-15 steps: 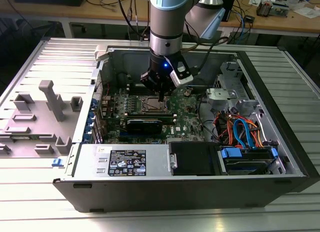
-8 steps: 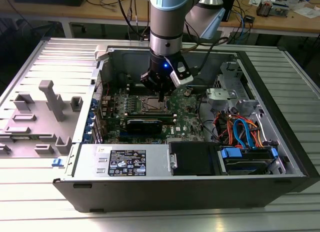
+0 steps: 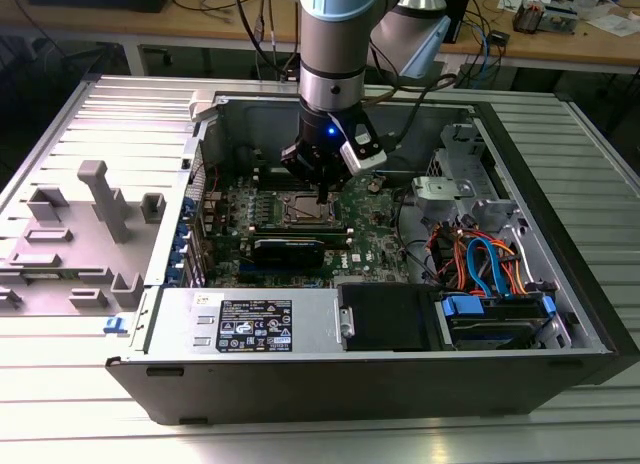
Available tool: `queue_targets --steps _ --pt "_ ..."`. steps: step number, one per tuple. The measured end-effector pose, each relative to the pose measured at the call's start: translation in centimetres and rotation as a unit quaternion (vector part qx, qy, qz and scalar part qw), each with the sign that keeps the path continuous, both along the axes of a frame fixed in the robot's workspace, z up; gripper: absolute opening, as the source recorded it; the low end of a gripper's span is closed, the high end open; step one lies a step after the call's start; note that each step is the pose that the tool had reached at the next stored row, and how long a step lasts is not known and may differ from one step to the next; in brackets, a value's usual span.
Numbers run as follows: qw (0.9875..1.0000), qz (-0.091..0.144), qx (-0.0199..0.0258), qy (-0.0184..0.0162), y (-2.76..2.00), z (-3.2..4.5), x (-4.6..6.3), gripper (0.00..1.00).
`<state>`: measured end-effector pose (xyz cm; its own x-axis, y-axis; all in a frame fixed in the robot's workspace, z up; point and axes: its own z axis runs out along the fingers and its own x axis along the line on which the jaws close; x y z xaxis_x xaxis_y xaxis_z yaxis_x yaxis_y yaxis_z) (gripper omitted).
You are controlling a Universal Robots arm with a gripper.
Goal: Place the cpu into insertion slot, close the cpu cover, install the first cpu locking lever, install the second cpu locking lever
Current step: 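Install the second cpu locking lever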
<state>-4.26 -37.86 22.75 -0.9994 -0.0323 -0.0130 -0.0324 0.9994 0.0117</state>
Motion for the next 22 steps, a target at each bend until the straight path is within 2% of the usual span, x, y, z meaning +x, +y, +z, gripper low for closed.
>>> queue_targets --steps 2,5,10,11,14,17,22 --pt "1.0000 0.000 -0.0001 0.0000 -0.02 0.10 0.0 0.11" --pt "1.0000 0.000 0.0001 0.0000 -0.12 0.78 0.0 0.11" --pt "1.0000 -0.001 -0.0001 0.0007 -0.72 1.02 0.1 0.11" --pt "1.0000 -0.001 -0.0001 0.0011 -0.89 1.02 0.1 0.11" --pt "1.0000 -0.001 -0.0001 0.0032 -2.05 1.03 0.1 0.11" --pt "1.0000 -0.001 -0.0001 0.0044 -2.64 1.10 0.1 0.11" --pt "1.0000 -0.001 -0.0001 0.0074 -2.84 1.85 0.1 0.11"
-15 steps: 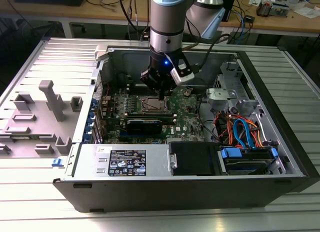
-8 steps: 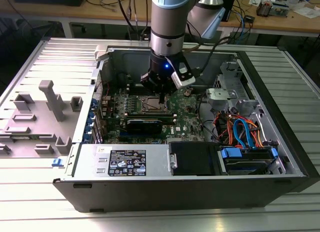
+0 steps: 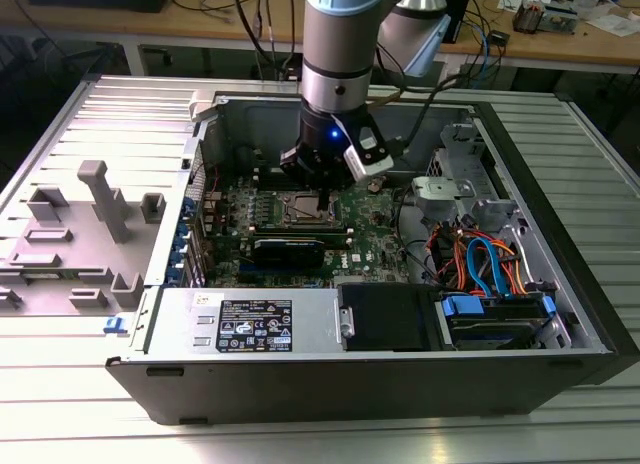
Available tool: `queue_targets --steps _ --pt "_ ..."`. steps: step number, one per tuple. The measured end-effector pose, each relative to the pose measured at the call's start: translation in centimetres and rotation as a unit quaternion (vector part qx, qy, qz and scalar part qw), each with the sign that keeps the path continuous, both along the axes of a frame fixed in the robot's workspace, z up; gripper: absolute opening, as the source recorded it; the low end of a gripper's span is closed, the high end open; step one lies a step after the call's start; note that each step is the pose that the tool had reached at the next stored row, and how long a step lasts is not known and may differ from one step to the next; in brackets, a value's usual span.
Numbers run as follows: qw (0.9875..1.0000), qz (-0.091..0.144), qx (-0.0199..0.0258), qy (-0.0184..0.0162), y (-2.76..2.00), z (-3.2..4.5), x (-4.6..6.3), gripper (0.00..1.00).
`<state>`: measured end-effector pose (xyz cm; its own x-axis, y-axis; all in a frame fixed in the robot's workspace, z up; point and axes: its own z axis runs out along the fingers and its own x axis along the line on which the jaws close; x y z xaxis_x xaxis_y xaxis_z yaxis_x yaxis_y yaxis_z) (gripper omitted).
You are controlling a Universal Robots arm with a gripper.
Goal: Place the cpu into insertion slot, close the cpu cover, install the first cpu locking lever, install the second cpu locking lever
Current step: 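Install the second cpu locking lever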
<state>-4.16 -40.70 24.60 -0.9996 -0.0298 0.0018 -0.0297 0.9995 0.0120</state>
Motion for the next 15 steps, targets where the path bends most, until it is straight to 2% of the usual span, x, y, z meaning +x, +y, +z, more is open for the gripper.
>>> queue_targets --steps 3,10,15 --pt "1.0000 0.000 0.0000 0.0018 -0.19 0.67 0.0 0.11" --pt "1.0000 0.000 0.0003 0.0022 -1.71 0.70 0.0 0.11" --pt "1.0000 0.000 0.0004 0.0021 -1.83 0.69 -0.5 0.11"
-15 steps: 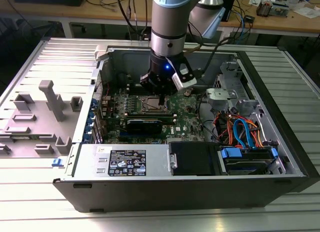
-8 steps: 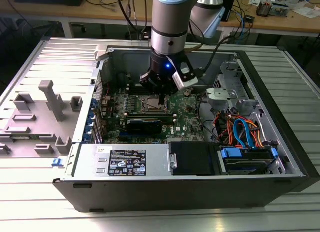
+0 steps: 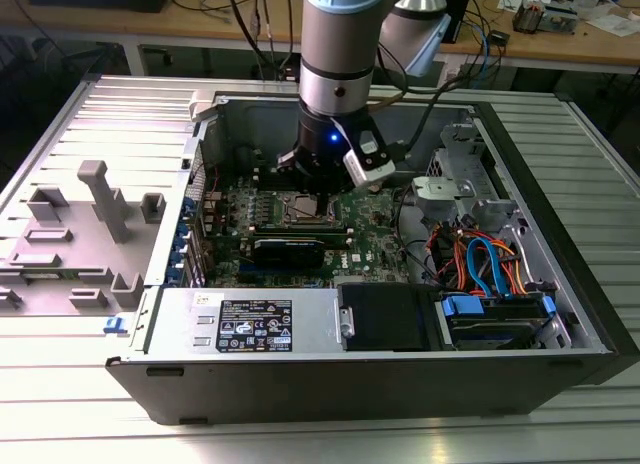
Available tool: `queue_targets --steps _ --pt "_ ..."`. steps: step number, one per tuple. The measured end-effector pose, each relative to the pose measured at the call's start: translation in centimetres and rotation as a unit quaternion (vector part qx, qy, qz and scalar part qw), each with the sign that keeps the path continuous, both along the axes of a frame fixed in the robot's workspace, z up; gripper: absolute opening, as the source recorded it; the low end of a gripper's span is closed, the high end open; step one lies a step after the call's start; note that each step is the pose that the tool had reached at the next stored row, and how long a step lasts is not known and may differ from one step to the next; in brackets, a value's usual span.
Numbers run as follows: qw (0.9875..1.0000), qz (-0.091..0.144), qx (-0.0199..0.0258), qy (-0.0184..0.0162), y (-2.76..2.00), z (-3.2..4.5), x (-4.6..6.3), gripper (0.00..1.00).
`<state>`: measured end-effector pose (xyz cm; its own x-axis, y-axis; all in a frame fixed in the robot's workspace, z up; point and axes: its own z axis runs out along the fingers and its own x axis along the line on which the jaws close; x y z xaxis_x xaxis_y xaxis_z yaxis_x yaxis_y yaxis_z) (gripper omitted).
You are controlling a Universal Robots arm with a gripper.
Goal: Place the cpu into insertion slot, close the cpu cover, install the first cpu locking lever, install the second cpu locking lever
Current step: 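Install the second cpu locking lever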
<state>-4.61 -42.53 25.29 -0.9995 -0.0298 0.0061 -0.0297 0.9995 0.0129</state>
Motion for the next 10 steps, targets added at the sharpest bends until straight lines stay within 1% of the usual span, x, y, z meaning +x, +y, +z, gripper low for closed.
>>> queue_targets --steps 2,4,5,7,8,9,10 --pt "1.0000 0.001 0.0000 0.0001 -0.05 0.00 -0.31 0.11" --pt "1.0000 0.002 -0.0001 0.0041 -0.07 0.01 -0.35 0.11" --pt "1.0000 0.002 0.0001 0.0086 -0.07 0.00 -0.36 0.11" --pt "0.9998 0.002 0.0000 0.0194 -0.07 0.00 -0.37 0.11" --pt "0.9994 0.006 -0.0001 0.0330 -0.07 0.00 -0.58 0.11" --pt "0.9993 0.012 -0.0002 0.0365 -0.07 -0.04 -0.62 0.11" --pt "0.9989 0.019 -0.0004 0.0423 -0.07 -0.06 -0.64 0.11"
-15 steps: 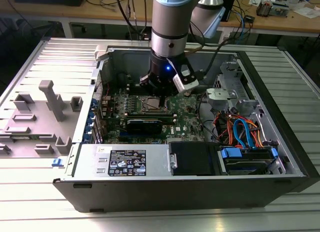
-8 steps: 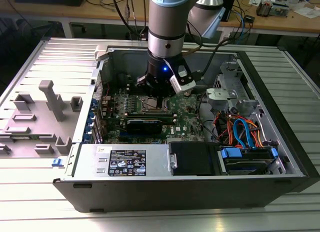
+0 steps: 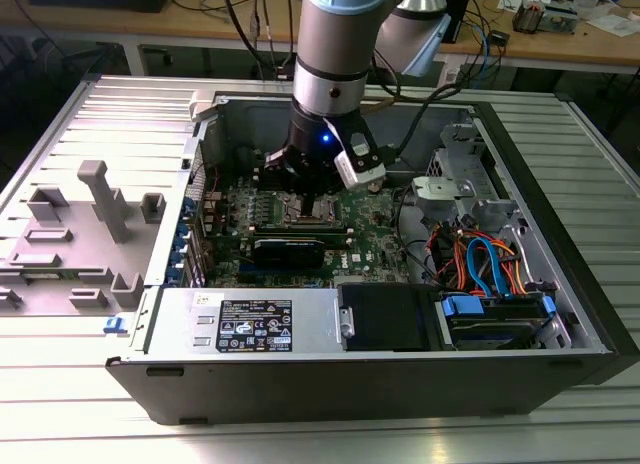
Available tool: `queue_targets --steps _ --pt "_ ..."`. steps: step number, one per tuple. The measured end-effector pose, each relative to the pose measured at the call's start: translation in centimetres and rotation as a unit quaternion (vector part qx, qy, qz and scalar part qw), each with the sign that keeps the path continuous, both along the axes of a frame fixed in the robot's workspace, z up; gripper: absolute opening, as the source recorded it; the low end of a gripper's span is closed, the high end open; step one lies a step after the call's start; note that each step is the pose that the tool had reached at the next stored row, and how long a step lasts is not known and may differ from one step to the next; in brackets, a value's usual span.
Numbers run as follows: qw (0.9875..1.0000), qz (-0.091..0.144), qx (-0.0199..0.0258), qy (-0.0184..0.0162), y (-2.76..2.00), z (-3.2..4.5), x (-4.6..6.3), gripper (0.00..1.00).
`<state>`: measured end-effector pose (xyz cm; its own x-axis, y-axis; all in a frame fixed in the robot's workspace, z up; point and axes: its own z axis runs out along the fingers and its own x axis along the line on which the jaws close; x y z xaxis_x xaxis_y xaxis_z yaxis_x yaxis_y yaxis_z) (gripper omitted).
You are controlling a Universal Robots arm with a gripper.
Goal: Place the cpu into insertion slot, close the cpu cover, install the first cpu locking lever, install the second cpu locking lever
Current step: 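Install the second cpu locking lever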
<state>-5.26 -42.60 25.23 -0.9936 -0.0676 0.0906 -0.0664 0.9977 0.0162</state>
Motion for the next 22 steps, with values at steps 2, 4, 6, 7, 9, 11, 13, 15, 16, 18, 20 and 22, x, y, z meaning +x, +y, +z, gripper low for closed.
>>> queue_targets --steps 2,4,6,7,9,11,13,15,16,18,20,22 --pt "0.9998 0.011 0.0000 0.0156 0.00 -0.07 -0.1 0.11" --pt "0.9997 0.011 0.0006 0.0217 0.00 -0.10 -0.2 0.11" --pt "0.9996 0.012 0.0010 0.0252 0.00 -0.23 -0.3 0.11" --pt "0.9996 0.012 0.0010 0.0254 0.00 -0.32 -0.4 0.11" --pt "0.9996 0.013 0.0016 0.0256 0.00 -0.65 -0.6 0.11" --pt "0.9996 0.013 0.0023 0.0256 0.01 -0.86 -0.7 0.11" --pt "0.9996 0.014 0.0032 0.0256 0.00 -1.15 -1.0 0.11" --pt "0.9995 0.016 0.0040 0.0256 0.01 -1.50 -1.3 0.11" --pt "0.9995 0.017 0.0041 0.0256 0.01 -1.62 -1.4 0.11" --pt "0.9995 0.018 0.0042 0.0256 0.01 -1.92 -1.4 0.11" --pt "0.9995 0.018 0.0046 0.0256 0.01 -2.19 -1.5 0.11" --pt "0.9995 0.019 0.0055 0.0256 0.02 -2.43 -1.6 0.11"
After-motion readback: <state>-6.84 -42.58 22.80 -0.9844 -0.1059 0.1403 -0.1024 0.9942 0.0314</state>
